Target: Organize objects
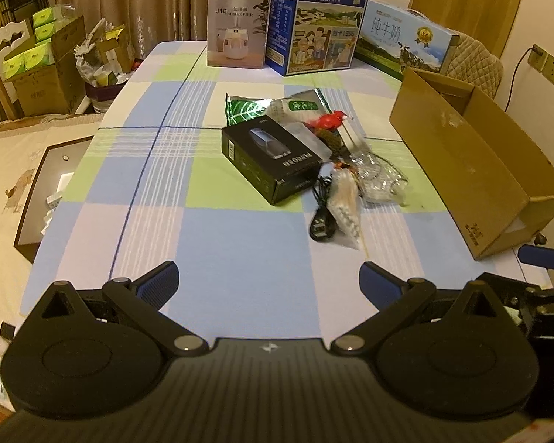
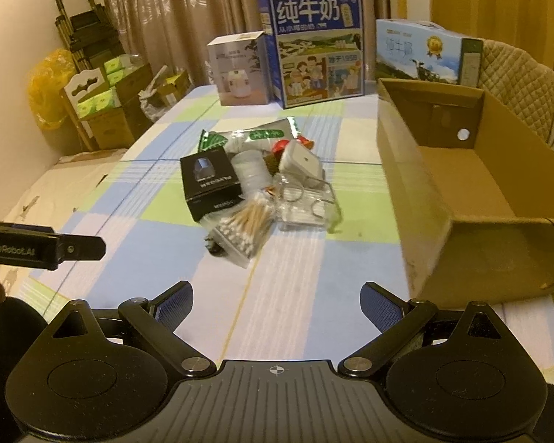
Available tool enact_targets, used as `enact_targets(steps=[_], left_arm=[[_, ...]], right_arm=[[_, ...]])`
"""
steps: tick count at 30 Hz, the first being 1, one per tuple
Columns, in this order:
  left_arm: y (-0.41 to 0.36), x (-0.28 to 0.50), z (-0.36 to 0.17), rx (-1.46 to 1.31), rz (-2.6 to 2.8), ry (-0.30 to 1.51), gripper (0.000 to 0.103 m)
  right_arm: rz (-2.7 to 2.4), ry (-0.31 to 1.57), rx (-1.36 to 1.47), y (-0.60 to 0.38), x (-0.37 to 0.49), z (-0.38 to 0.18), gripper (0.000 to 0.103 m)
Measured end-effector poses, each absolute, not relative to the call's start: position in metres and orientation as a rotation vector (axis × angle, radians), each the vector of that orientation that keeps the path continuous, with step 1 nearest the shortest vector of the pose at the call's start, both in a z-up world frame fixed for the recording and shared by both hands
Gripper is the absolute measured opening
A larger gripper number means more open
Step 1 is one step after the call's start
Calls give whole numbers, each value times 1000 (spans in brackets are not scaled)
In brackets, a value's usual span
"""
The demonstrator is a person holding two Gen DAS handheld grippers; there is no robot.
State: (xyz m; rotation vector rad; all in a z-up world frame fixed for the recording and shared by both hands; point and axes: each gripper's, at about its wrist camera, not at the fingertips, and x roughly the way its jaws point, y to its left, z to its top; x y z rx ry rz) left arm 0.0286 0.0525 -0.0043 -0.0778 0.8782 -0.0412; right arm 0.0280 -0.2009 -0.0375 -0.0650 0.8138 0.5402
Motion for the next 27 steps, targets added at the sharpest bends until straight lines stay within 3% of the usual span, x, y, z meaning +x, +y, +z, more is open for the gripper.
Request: enact_targets(steps=[2, 4, 7, 24, 27], left_arm=[[59, 37, -6, -70, -45, 876, 102], [66, 47, -9, -75, -44, 873, 102], [77, 62, -15, -92, -33, 871, 102], [97, 128, -52, -82, -22, 910, 102], [100, 132, -56, -93, -20, 919, 102]], right_arm=[[546, 812, -65, -194, 35, -40, 95], [551, 815, -64, -188, 43, -43, 83], [558, 835, -67, -175, 60, -51, 76], [576, 978, 105, -121, 157, -102, 72], [564, 1012, 138, -118, 170, -113, 67]])
